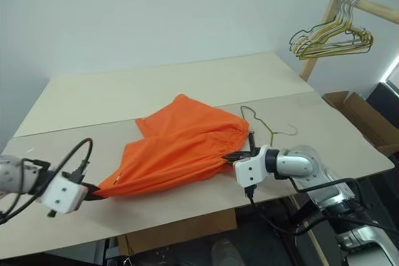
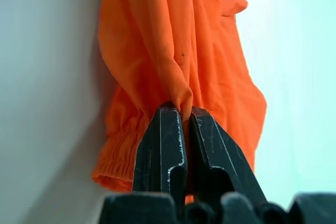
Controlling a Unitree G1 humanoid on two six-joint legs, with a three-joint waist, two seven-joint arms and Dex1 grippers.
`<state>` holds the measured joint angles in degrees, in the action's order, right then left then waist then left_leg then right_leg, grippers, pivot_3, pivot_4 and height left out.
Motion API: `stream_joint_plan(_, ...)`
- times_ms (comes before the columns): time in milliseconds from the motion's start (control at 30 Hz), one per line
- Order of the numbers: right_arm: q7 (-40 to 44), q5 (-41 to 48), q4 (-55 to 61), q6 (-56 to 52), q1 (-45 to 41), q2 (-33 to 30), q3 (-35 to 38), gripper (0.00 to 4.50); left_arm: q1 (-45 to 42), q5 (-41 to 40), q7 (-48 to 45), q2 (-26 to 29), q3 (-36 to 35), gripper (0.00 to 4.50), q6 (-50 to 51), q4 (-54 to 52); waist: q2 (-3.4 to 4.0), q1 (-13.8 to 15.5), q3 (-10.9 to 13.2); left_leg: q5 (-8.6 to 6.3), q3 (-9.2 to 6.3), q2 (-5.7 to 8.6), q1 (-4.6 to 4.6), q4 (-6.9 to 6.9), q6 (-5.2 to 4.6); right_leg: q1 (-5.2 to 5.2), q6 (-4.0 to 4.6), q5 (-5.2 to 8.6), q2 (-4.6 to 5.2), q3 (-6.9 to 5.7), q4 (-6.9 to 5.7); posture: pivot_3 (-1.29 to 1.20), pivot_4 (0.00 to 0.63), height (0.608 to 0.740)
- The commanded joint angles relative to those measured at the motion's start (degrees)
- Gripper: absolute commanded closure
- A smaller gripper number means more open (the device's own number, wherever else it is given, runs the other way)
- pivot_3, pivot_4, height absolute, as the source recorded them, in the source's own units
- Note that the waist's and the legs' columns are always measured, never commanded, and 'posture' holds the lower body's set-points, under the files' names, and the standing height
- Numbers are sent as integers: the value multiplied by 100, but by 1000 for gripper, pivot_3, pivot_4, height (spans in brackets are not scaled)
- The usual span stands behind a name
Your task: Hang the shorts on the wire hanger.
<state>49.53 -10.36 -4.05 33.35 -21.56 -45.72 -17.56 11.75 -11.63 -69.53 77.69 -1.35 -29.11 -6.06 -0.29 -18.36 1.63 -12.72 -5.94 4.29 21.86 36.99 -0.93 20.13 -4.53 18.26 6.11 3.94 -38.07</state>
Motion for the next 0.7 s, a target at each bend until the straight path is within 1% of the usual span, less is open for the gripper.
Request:
stream_joint_plan(33,80,147,-504,434,20,-391,321,4500,1273,-237,-601,45,-1304,4467,522,-682,-2,72,2,0,1,-2,2,-1,0,1,0,0,-2,0,1,-211,0,740)
stream_joint_plan(100,474,546,-465,674,183,-663,291,4500,1927,-372,-879,-151,-1890,4467,800,-1186,-1,195,6,0,3,-4,3,-1,0,1,1,0,-4,-1,3,-204,0,740)
stream_joint_plan(167,835,918,-394,783,293,-909,244,4500,2158,-438,-921,-299,-2131,4467,1018,-1477,1,337,12,0,9,-5,1,1,0,1,4,2,-3,-2,7,-198,0,740)
stream_joint_plan(200,979,1076,-363,786,312,-999,219,4500,2135,-456,-853,-363,-2141,4467,1128,-1563,1,396,14,0,14,-6,-18,2,1,-2,10,4,-3,-1,13,-198,0,740)
stream_joint_plan(300,1207,1531,-314,468,149,-971,242,4500,1567,-560,-568,-459,-1876,4467,1490,-1642,-6,568,22,-1,22,-14,-58,2,1,-45,23,1,-5,-1,19,-196,0,740)
stream_joint_plan(333,1165,1659,-355,128,-119,-816,290,4500,966,-651,-327,-558,-1629,4467,1735,-1529,-4,609,26,-1,20,-21,-83,2,2,-90,27,3,-13,-8,27,-197,0,740)
stream_joint_plan(400,1012,1791,-410,-654,-618,-531,378,4500,-168,-744,73,-817,-1209,4467,2237,-1255,-1,693,37,-3,18,-26,-112,1,5,-109,36,-1,-22,-11,45,-200,0,740)
stream_joint_plan(433,892,1837,-478,-1069,-915,-339,431,4500,-823,-765,256,-1019,-995,4467,2534,-1038,-1,725,37,-26,16,-26,-112,1,44,-107,38,-4,-23,-12,46,-199,0,740)
stream_joint_plan(467,612,1749,-744,-1504,-1448,-25,492,4500,-1898,-619,620,-1433,-722,4467,2870,-504,0,738,35,-26,13,-26,-111,1,44,-105,40,-7,-29,-12,49,-198,0,740)
stream_joint_plan(500,422,1665,-948,-1793,-1825,206,538,4500,-2666,-492,866,-1738,-526,4467,3097,-102,-1,769,33,-3,13,-25,-108,1,5,-96,44,-11,-32,-13,43,-196,0,740)
stream_joint_plan(533,206,1519,-1253,-1976,-2239,447,574,4500,-3496,-224,1145,-2035,-316,4467,3296,440,-8,790,36,-1,10,-21,-109,4,2,-95,45,-13,-34,-15,39,-196,0,740)
stream_joint_plan(600,-782,856,-2524,-2184,-3446,994,536,4500,-5546,787,2105,-2682,145,4467,2982,2381,-30,771,24,11,-9,-24,-67,17,19,-69,49,-27,-53,-23,22,-197,0,740)
stream_joint_plan(633,-1571,508,-3379,-2241,-4139,1297,512,4500,-6652,1329,2836,-2999,387,4467,2795,3533,-31,757,23,16,-17,-17,-55,33,29,-46,48,-29,-51,-30,-1,-197,0,740)
stream_joint_plan(667,-2383,233,-4168,-2296,-4743,1559,506,4500,-7574,1792,3620,-3261,587,4467,2538,4569,-42,721,17,22,-22,-15,-16,39,38,4,51,-33,-51,-34,-1,-195,0,740)
stream_joint_plan(700,-3191,68,-4901,-2312,-5292,1791,547,4500,-8402,2243,4509,-3466,812,4467,2346,5517,-48,671,18,35,-30,-10,30,44,55,17,54,-37,-48,-36,-11,-194,0,740)
